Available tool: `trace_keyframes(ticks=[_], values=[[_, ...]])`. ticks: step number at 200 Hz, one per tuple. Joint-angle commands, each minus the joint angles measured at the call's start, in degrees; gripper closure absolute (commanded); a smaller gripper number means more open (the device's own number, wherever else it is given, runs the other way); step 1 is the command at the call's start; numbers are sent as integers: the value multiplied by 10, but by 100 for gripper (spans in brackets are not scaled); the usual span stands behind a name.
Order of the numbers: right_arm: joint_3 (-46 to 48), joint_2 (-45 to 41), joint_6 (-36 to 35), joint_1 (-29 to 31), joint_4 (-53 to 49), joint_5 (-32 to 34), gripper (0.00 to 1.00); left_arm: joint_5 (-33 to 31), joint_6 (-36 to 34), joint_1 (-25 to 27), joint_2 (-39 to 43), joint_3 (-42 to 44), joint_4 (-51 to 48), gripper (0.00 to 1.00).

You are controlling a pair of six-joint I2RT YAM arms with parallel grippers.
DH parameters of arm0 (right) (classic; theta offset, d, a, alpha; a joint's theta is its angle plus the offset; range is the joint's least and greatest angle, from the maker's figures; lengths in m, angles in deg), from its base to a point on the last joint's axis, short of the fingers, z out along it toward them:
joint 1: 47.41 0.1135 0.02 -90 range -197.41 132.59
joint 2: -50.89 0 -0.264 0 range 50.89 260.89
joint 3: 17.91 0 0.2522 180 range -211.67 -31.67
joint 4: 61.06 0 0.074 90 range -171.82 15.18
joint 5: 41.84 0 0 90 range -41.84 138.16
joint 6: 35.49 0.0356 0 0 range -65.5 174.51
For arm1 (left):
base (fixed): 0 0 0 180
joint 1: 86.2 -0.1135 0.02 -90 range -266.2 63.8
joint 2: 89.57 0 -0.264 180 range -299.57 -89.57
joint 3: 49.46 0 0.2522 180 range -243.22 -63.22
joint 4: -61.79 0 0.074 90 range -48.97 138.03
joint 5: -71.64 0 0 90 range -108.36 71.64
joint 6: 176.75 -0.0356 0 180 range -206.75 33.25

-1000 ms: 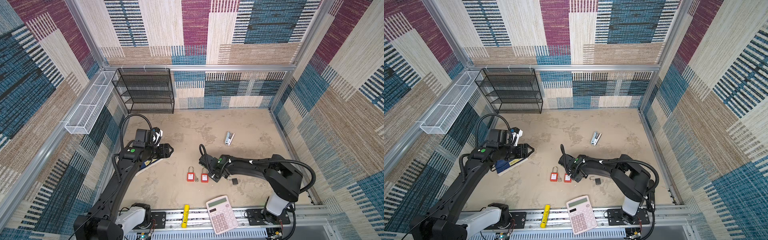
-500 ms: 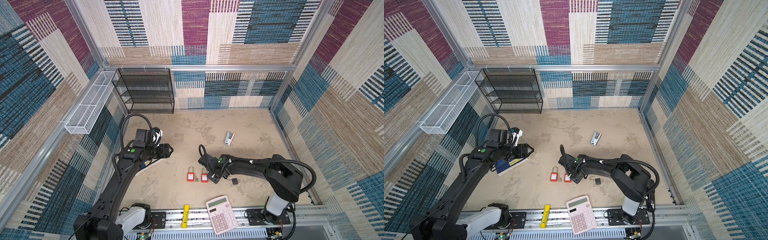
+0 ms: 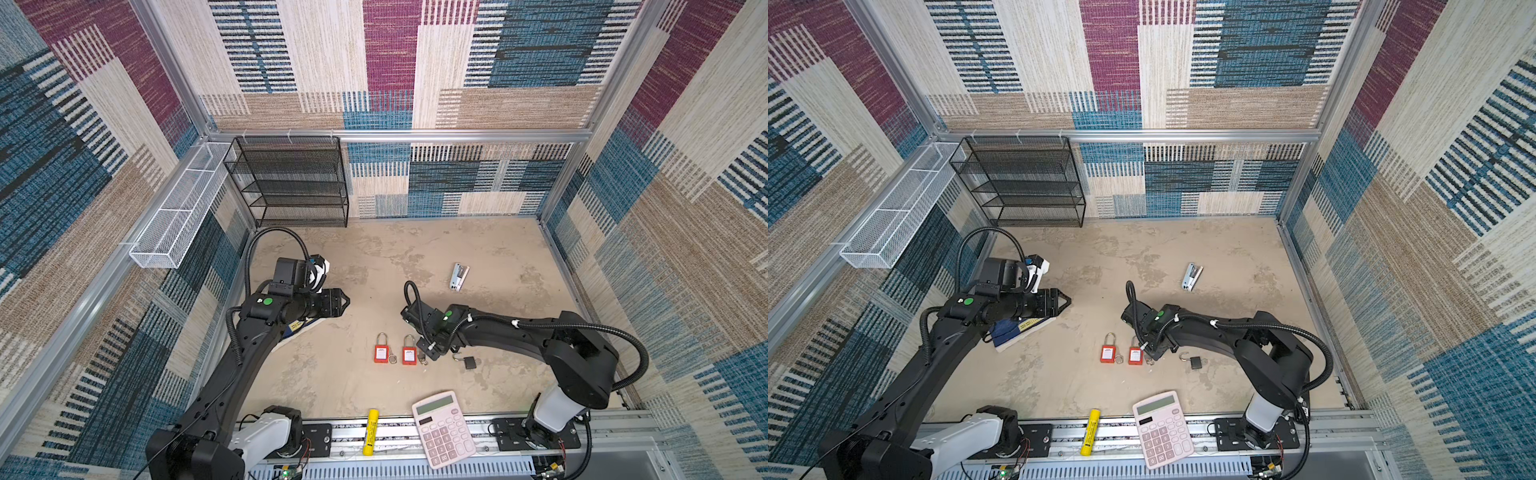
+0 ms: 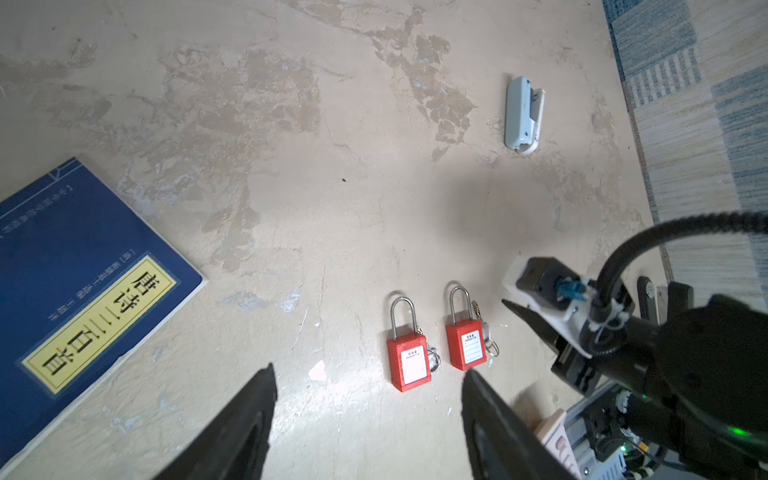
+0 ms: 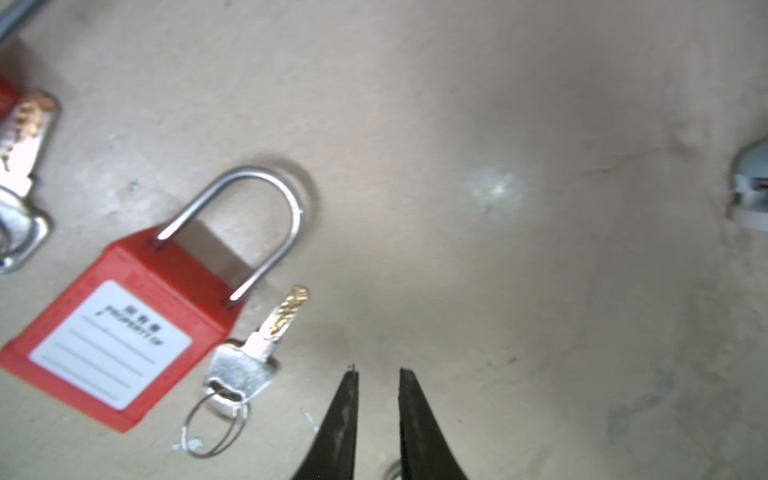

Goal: Lock with the key

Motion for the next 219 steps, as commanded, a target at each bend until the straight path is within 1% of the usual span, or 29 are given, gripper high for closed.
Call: trace_keyframes(ticks=[1, 16, 23, 38, 45, 55, 70, 78, 90, 106, 114, 130, 136, 147, 155, 166, 173, 179, 188, 208, 219], values=[[-5, -32, 39, -17, -12, 54, 76, -9, -25, 17, -4, -8, -6, 28], [-6, -62, 71, -37, -21, 54, 75, -15, -25, 29, -10, -12, -6, 28], [-6, -78, 99, -49, -25, 50, 74, -16, -24, 33, -13, -12, -5, 28], [-5, -114, 191, -76, -35, 28, 72, -18, -17, 42, -20, -12, 2, 28], [-1, -135, 250, -85, -33, 7, 72, -18, -14, 48, -24, -13, 4, 28], [20, -171, 304, -88, -6, -40, 65, -22, -11, 57, -30, -16, 6, 28], [70, -234, 397, -89, 50, -90, 53, -28, -10, 71, -36, -17, 10, 28], [105, -270, 444, -89, 85, -112, 40, -31, -9, 79, -39, -16, 16, 28], [138, -303, 492, -90, 109, -121, 35, -32, -9, 88, -45, -14, 24, 28], [165, -334, 576, -94, 101, -111, 35, -32, -5, 98, -53, -14, 32, 28], [172, -343, 643, -95, 81, -103, 35, -32, -4, 102, -58, -13, 34, 28], [177, -343, 740, -98, 50, -125, 34, -31, -2, 107, -65, -12, 41, 28], [181, -339, 787, -98, 35, -139, 34, -31, -1, 108, -66, -11, 43, 28], [186, -327, 850, -98, 24, -167, 34, -30, -2, 111, -71, -10, 49, 28], [193, -316, 904, -99, 22, -205, 34, -29, -5, 113, -73, -8, 54, 28], [201, -308, 948, -99, 36, -239, 35, -31, -6, 115, -76, -7, 62, 28], [207, -301, 992, -100, 33, -262, 36, -30, -5, 115, -77, -6, 66, 28], [209, -302, 1018, -100, 30, -266, 36, -27, -4, 116, -80, -8, 69, 28], [204, -307, 1046, -100, 15, -253, 38, -23, -3, 118, -84, -13, 69, 28], [177, -320, 1085, -101, -58, -200, 39, -16, 1, 123, -86, -18, 69, 28], [181, -331, 1105, -107, -79, -196, 40, -16, 1, 125, -90, -19, 69, 28]])
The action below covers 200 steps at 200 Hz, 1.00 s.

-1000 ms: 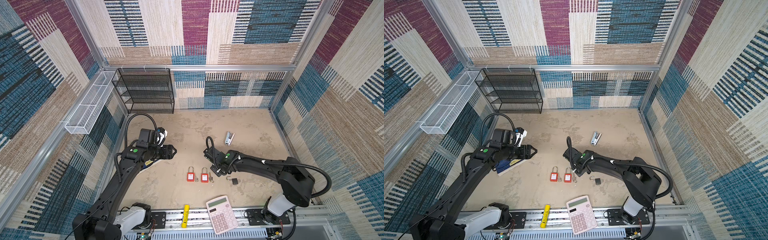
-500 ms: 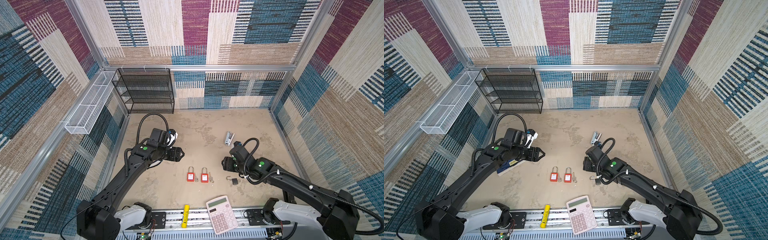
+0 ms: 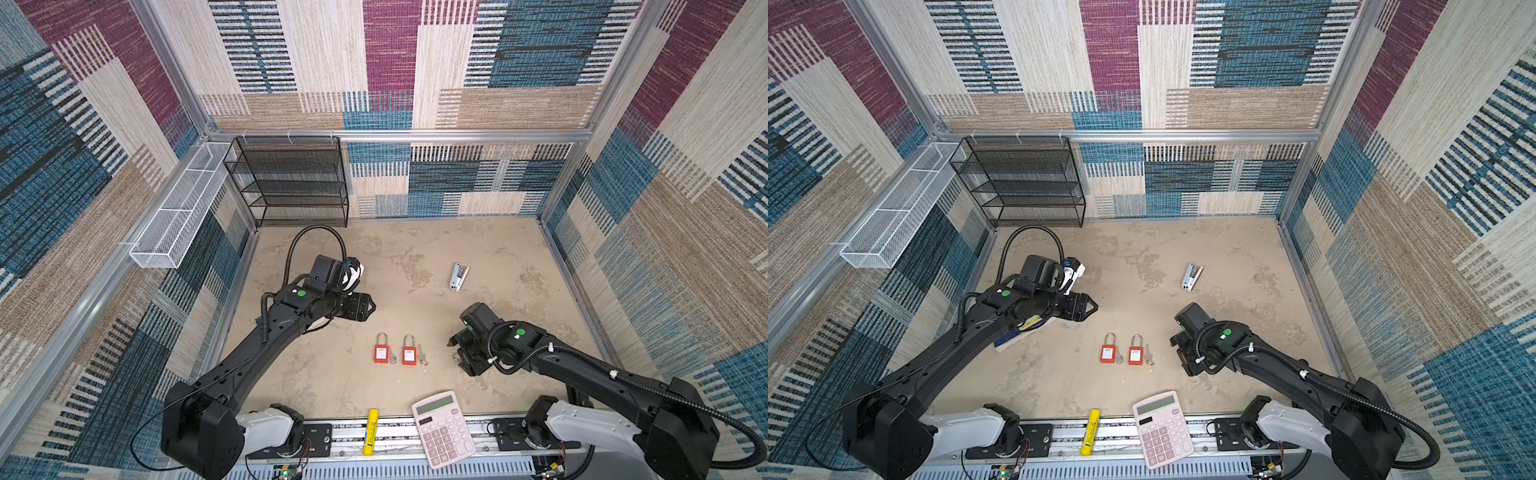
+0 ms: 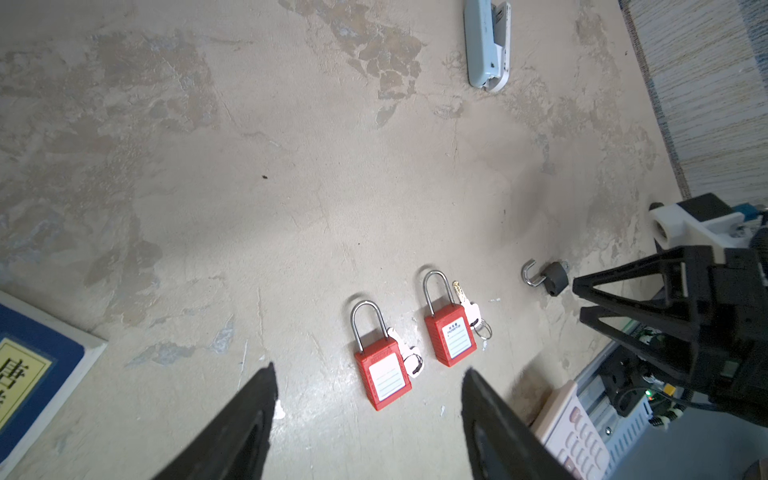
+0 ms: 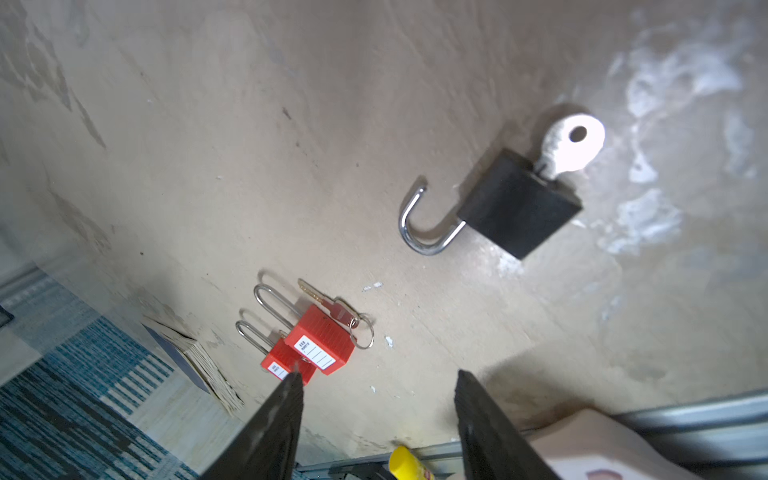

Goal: Lock with the key

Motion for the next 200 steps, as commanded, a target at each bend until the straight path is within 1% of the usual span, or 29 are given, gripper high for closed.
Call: trace_keyframes(ticks=[1, 10, 31, 40, 74, 133, 162, 200], values=[[-7, -18, 105, -6, -70, 24, 40, 12, 5, 5, -4, -7, 14, 28], [8, -25, 118, -12, -71, 9, 40, 13, 2, 6, -10, -8, 13, 28], [58, -29, 143, -30, -46, -55, 40, 21, 0, 8, -29, -13, 14, 28], [70, -27, 151, -34, -39, -68, 41, 23, 0, 8, -37, -17, 13, 28], [58, -8, 139, -51, -66, -40, 41, 28, 0, 14, -59, -35, 13, 28], [31, 55, 46, -128, -52, -38, 40, 38, -14, 17, -98, -57, 13, 28], [16, 82, 14, -153, -45, -45, 40, 33, -12, 21, -110, -65, 13, 28], [28, 102, 9, -161, -18, -79, 40, 27, -8, 31, -113, -70, 14, 28]])
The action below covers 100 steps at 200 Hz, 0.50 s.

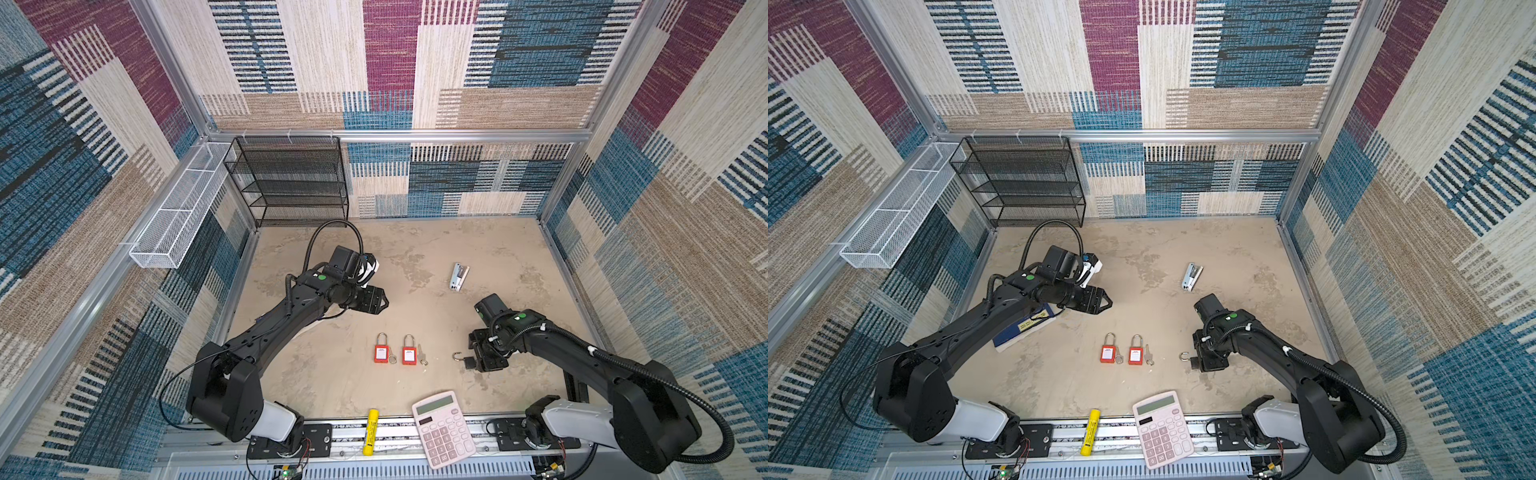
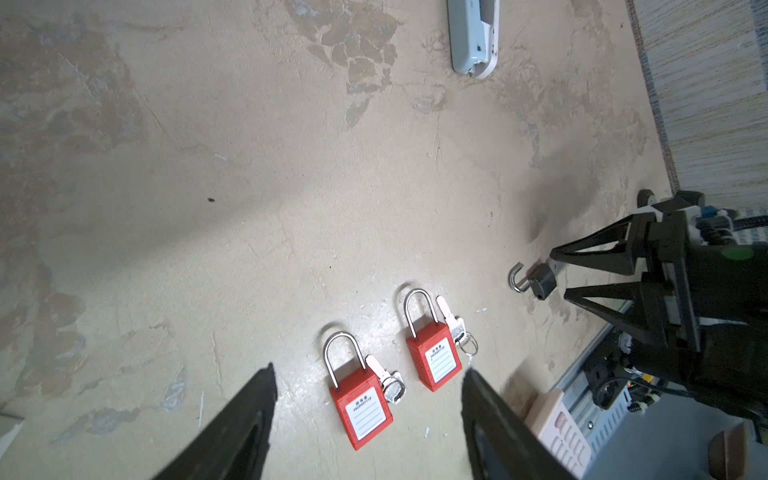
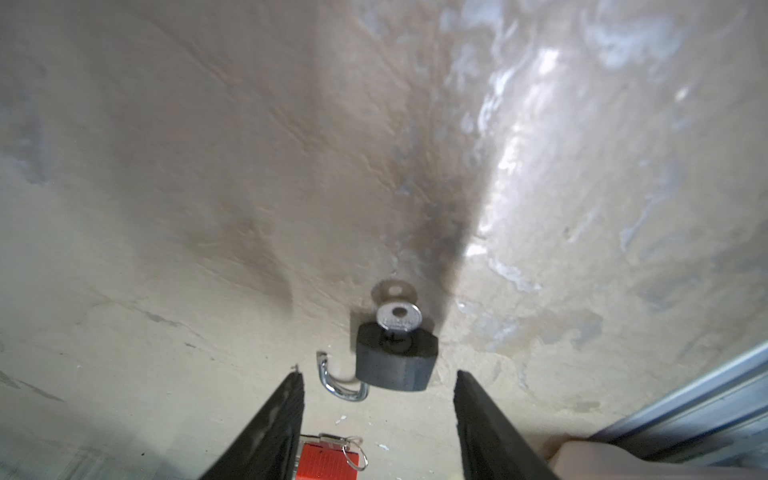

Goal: Lock with the key

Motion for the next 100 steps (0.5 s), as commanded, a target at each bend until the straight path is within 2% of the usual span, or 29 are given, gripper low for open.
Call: trace_keyframes(ticks=[1, 60, 100], values=[[6, 10, -15, -4, 19, -22, 40, -1, -5, 5, 0, -6, 6, 28], [14, 48, -27, -12, 54, -40, 44, -14, -8, 13, 9, -2, -3, 28], [16, 65, -40, -13, 56, -50, 56, -19, -5, 20, 20, -1, -6, 28]])
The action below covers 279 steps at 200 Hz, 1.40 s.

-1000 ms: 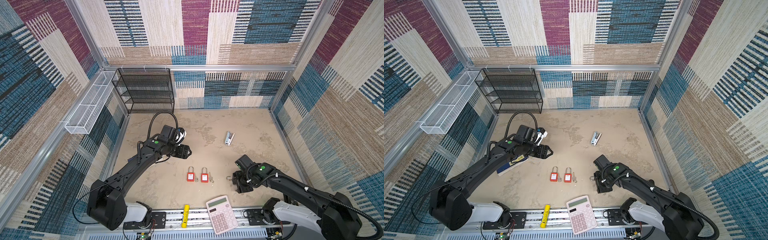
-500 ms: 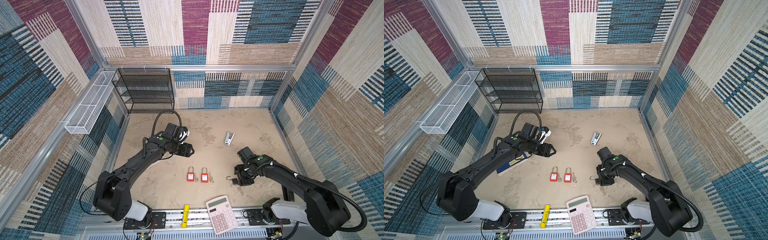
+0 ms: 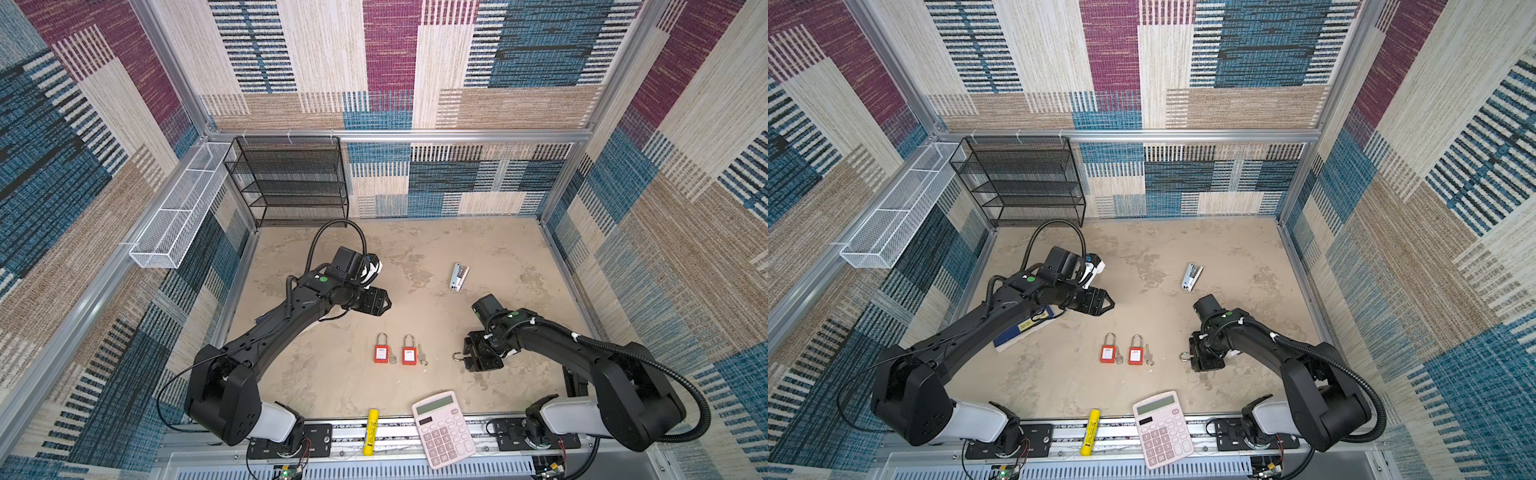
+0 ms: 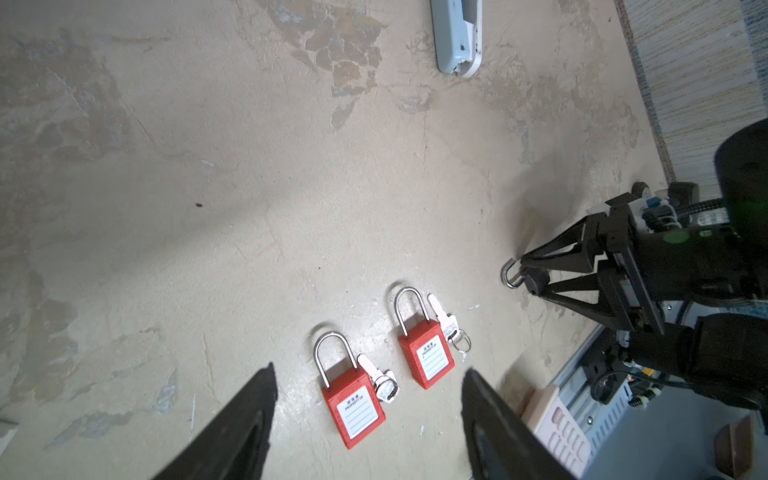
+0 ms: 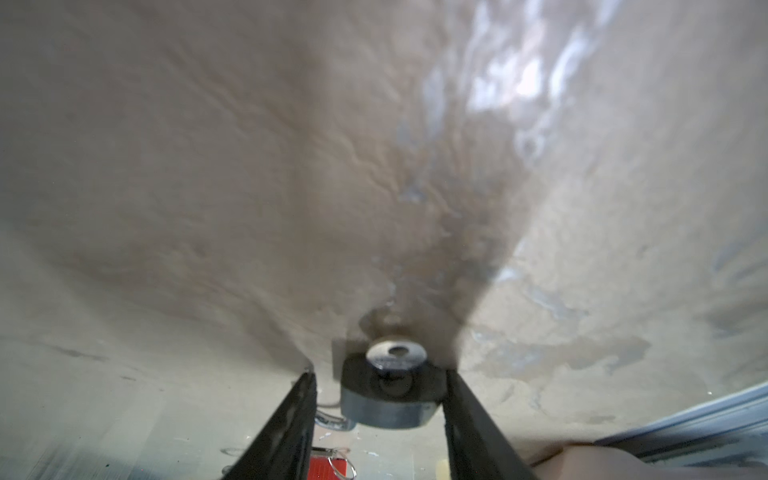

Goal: Lock with the key

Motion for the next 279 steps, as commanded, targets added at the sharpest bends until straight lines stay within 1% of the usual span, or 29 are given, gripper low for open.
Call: trace_keyframes(ticks=[1, 16, 35, 65, 83, 97, 117, 134, 142, 145, 150, 172, 187, 191, 206, 243, 279], values=[[6, 5, -11, 0, 14, 5, 56, -5, -4, 4, 7, 0, -6, 28], [12, 1, -6, 0, 19, 4, 64, -7, -1, 8, 9, 0, -6, 28], [24, -16, 1, 0, 37, 7, 67, -7, 3, 13, 8, 0, -5, 28], [17, -42, -2, -1, 53, 22, 69, 7, 10, 21, -2, -12, -3, 28], [-2, -54, -16, -2, 60, 41, 71, 34, 33, 22, -6, -19, 14, 28], [-21, -60, -24, -3, 64, 57, 71, 67, 61, 22, -5, -17, 47, 28], [-52, -62, -35, -7, 74, 67, 71, 118, 119, 23, 3, 6, 139, 28], [-86, -55, -43, -10, 76, 70, 71, 142, 180, 26, 12, 38, 235, 28], [-103, -50, -46, -12, 73, 72, 71, 143, 202, 28, 14, 48, 271, 28], [-109, -49, -47, -13, 75, 72, 71, 161, 208, 30, 14, 51, 282, 28], [-117, -46, -48, -14, 76, 72, 71, 164, 215, 33, 14, 54, 298, 28], [-144, -33, -45, -18, 93, 65, 71, 153, 228, 55, 7, 60, 351, 28], [-169, -18, -51, -19, 97, 61, 71, 153, 256, 76, -9, 82, 438, 28], [-175, -14, -52, -19, 96, 61, 71, 134, 267, 81, -14, 88, 464, 28], [-193, -5, -51, -19, 98, 58, 71, 123, 296, 96, -36, 101, 533, 30], [-199, -2, -21, -20, 117, 47, 71, 84, 301, 122, -84, 111, 630, 32], [-191, -12, 0, -21, 131, 47, 71, 100, 346, 124, -137, 111, 699, 36]])
